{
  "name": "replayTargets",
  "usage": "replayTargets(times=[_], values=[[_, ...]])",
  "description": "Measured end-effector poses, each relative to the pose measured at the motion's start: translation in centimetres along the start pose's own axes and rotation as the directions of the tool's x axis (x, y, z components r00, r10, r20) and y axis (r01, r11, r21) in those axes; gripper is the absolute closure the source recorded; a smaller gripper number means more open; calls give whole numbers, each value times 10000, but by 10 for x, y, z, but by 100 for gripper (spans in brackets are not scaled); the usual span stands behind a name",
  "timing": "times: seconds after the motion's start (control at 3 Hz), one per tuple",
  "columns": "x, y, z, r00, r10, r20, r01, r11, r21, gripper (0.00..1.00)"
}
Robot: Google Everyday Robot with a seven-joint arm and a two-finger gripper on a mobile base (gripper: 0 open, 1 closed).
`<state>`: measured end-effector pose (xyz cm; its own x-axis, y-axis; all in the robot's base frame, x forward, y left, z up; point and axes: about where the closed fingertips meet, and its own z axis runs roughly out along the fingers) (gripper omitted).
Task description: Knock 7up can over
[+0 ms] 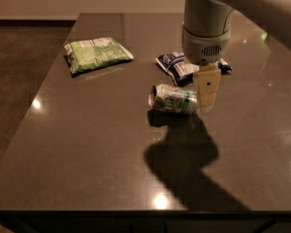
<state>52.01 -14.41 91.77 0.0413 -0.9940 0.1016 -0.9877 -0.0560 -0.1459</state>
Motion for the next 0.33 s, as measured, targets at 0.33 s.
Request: replayTargets(times=[0.33], values=[[-2, -5, 0, 10000, 9, 92, -11, 9998, 218, 0]])
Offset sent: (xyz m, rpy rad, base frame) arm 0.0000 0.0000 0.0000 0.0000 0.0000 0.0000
